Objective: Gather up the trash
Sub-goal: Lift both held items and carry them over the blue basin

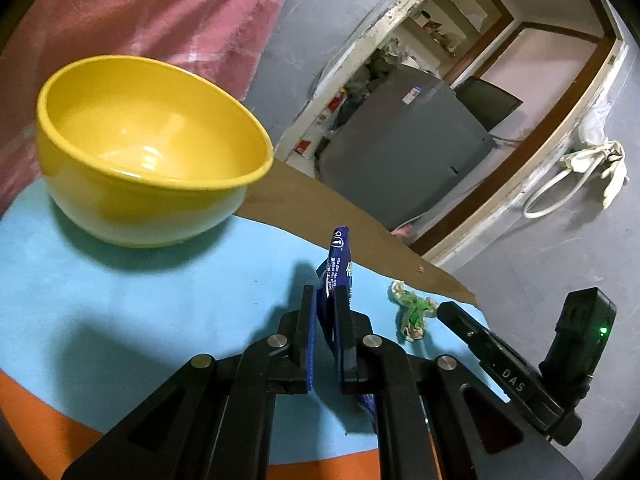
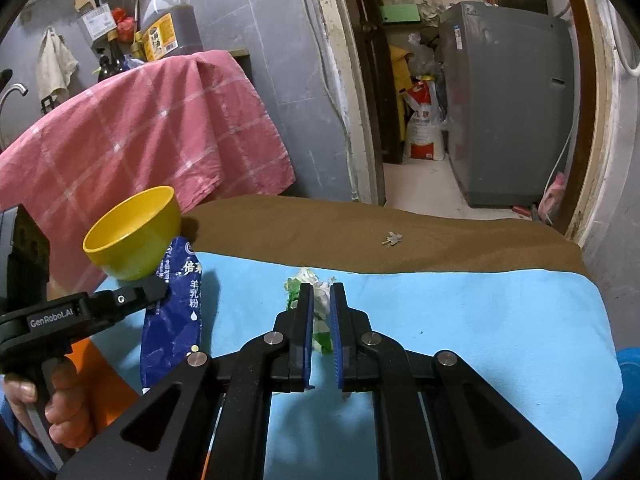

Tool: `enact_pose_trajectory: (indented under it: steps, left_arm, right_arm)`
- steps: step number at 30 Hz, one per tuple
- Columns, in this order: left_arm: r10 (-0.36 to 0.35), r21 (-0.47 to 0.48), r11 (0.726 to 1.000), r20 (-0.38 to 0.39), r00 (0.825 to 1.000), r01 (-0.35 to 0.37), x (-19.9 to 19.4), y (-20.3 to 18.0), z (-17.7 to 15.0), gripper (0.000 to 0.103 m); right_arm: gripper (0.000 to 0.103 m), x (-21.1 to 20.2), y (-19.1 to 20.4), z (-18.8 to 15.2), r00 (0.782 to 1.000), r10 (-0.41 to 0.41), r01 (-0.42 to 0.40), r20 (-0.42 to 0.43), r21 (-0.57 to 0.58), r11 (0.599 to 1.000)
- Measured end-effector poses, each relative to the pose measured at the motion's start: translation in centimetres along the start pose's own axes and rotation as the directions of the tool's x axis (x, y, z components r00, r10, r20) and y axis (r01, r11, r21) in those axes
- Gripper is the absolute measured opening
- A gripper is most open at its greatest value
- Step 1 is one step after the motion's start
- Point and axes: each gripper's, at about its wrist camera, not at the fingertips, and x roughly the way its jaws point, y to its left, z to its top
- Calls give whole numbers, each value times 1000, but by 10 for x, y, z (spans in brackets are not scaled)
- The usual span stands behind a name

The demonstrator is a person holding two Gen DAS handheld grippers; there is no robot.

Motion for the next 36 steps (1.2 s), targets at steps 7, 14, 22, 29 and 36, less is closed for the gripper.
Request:
enact_pose_trajectory:
  steps: [7,14,22,29,36]
  left_arm:
    - [57,46,997,-8,998,-56,2,-7,-8,5]
    - [58,129,990,-37,998,-52,8,-17,-15,5]
    - [41,157,987,-39,998,-34,11,-19,-17,5]
    - [8,179,984,4,1000,-9,4,-23,-18,5]
    - [4,216,976,74,997,-20,-11,-40,-23,5]
  right_arm:
    - [11,1,-1,1,999,32,-32,-13,3,999]
    - [39,4,3,0,999,21,-21,-30,-4,1000]
    - [36,19,0,-2,993,15,-15,-117,-2,1000]
    - [13,7,2,-3,998,16,-16,-58,-15,1000]
    - [12,-31,13,-4,992,-19,27,122,-61,998]
